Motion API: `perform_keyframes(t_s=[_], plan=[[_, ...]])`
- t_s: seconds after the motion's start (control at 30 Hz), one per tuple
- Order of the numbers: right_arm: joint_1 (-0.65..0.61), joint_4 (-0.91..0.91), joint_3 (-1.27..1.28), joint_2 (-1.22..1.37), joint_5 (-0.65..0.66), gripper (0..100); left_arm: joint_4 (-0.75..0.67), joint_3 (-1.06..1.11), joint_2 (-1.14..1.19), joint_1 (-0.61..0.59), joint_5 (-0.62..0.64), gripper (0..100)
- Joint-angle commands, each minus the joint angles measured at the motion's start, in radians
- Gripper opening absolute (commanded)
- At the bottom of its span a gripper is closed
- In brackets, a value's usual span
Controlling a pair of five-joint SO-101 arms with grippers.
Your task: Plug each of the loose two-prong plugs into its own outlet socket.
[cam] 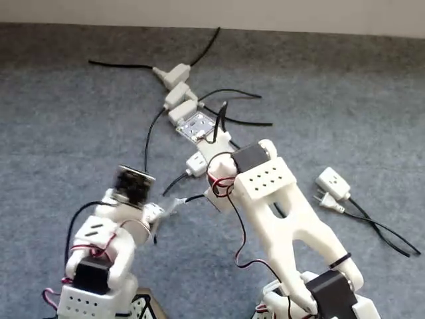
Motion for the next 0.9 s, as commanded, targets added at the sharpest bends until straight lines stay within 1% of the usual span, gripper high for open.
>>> perform_keyframes(t_s=[0.0, 0.1, 0.2, 0.3, 0.37, 0.43, 0.5, 0.53, 0.6, 0.73, 0.87], plan=[[0.012, -0.025, 0.027, -0.015, -0.015, 0.8, 0.060, -0.025, -0.007, 0.166, -0.064, 27], [0.010, -0.065, 0.058, -0.016, -0.017, 0.8, 0.069, 0.008, -0.007, 0.196, -0.072, 27], [0.008, -0.071, 0.058, -0.016, -0.017, 0.8, 0.068, 0.058, -0.005, 0.196, -0.169, 27], [0.007, -0.068, 0.056, -0.016, -0.017, 0.8, 0.068, 0.088, -0.005, 0.194, -0.222, 27], [0.007, -0.068, 0.056, -0.016, -0.017, 0.8, 0.068, 0.091, -0.005, 0.189, -0.229, 27], [0.007, -0.062, 0.056, -0.018, -0.018, 0.8, 0.052, 0.094, -0.005, 0.154, -0.232, 27], [0.007, -0.062, 0.056, -0.018, -0.018, 0.8, -0.009, 0.122, -0.005, 0.104, -0.239, 27], [0.005, -0.062, 0.056, -0.018, -0.018, 0.8, -0.038, 0.139, -0.005, 0.090, -0.262, 27], [-0.008, -0.062, 0.056, -0.018, -0.021, 0.8, -0.055, 0.151, -0.005, 0.110, -0.275, 27], [-0.047, -0.061, 0.058, -0.018, -0.068, 0.8, -0.060, 0.151, -0.005, 0.122, -0.275, 27], [-0.056, -0.061, 0.062, -0.018, -0.069, 0.8, -0.094, 0.151, -0.005, 0.130, -0.278, 21]])
